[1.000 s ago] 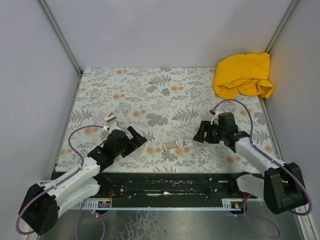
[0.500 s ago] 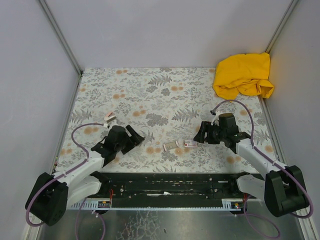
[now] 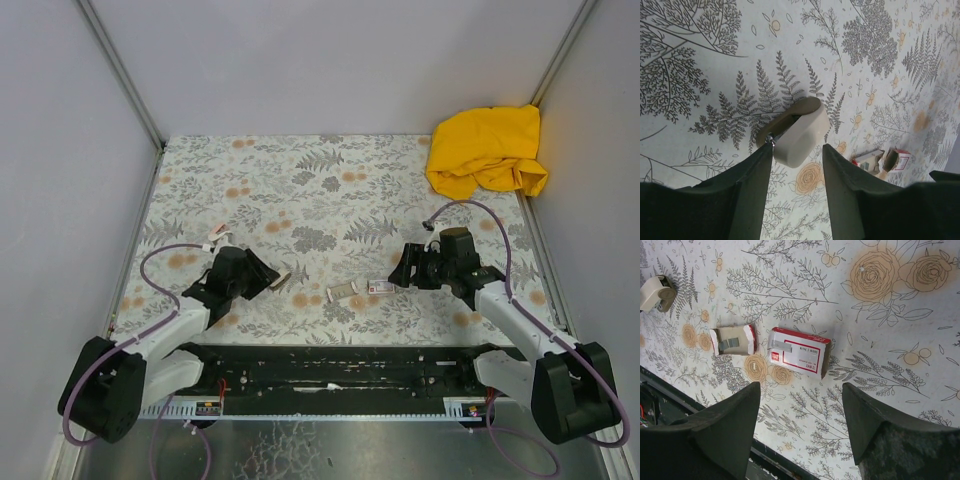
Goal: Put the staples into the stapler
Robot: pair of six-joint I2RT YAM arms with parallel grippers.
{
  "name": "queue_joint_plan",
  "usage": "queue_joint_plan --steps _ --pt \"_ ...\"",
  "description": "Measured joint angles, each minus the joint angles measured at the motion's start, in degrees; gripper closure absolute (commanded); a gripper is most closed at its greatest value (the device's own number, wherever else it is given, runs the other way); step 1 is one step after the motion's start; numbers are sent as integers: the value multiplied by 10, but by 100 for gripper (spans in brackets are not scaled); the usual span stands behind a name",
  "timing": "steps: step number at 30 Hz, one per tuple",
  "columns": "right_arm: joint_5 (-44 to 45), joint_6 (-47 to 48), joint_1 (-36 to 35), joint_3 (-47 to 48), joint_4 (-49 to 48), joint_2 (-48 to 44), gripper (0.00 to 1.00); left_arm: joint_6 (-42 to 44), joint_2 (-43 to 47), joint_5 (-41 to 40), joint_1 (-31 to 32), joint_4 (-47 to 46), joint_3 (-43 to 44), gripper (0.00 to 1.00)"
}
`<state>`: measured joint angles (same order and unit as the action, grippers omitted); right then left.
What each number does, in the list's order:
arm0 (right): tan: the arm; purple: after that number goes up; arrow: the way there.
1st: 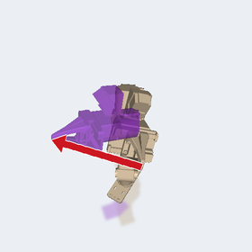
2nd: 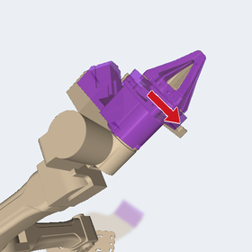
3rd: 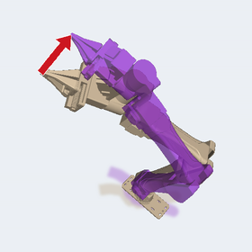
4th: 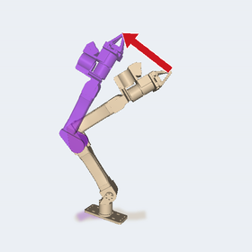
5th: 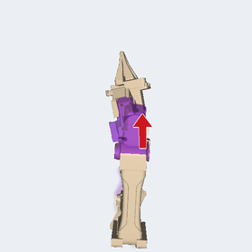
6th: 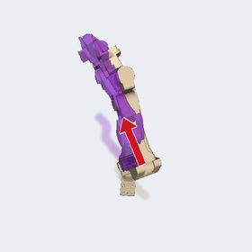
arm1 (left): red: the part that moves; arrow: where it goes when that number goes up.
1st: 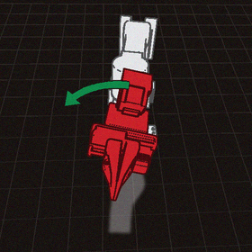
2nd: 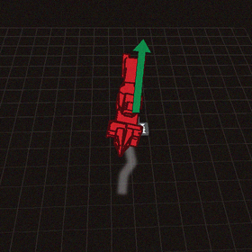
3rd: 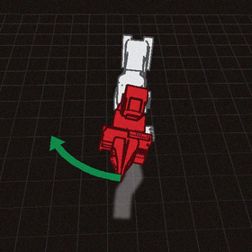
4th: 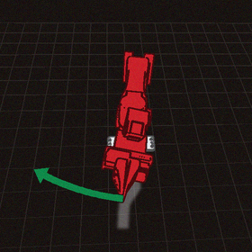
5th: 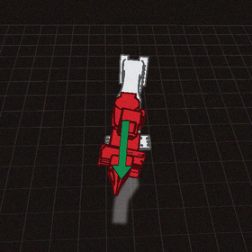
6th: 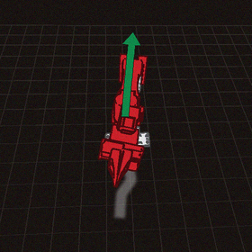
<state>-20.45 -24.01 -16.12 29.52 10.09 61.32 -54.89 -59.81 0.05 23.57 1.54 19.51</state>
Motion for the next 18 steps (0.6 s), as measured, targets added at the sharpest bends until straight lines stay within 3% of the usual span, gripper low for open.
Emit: queue_joint_plan --steps 8,18 --pt "0 0 0 -2 4 -7 27 8 -35 23 -25 -24 0 57" --pt "0 1 0 -2 9 -6 27 19 -48 42 -42 -47 0 69"
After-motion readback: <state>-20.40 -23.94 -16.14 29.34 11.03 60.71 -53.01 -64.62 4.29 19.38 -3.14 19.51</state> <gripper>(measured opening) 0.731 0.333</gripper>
